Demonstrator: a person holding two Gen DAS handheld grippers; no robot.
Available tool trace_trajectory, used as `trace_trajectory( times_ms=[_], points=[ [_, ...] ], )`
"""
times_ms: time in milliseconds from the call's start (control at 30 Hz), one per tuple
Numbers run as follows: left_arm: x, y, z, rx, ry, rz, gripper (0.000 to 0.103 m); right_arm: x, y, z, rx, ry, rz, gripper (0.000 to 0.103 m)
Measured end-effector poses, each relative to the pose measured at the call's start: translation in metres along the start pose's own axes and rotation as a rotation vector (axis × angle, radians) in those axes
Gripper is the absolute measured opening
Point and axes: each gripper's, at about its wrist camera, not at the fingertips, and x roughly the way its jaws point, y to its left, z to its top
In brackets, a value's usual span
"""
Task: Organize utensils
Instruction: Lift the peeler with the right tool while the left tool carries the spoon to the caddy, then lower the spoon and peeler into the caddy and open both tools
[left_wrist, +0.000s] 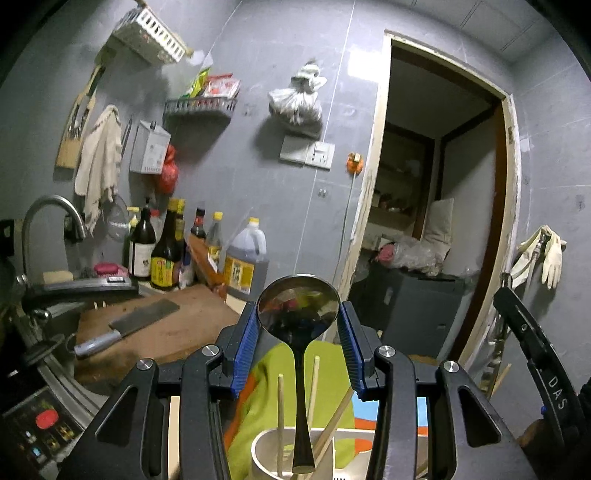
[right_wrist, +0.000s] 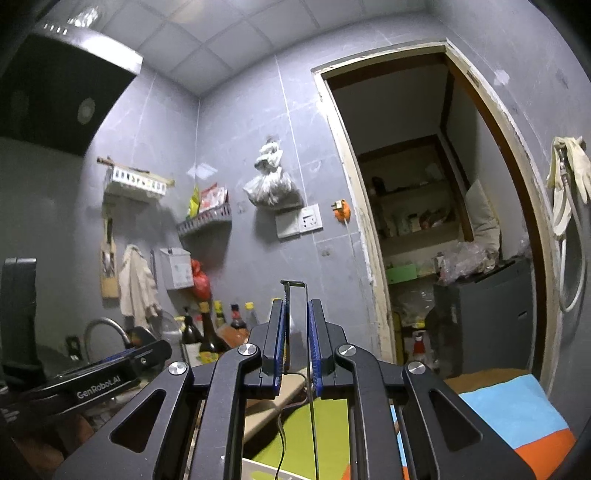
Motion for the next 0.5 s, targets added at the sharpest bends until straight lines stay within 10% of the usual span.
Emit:
trace_trajectory(
  times_ms=[500],
  points=[
    [0.014, -0.003, -0.020, 0.011, 0.044, 0.017, 0.038, 0.012, 0.012, -0.033, -0.130, 0.028, -0.050, 0.010]
  ],
)
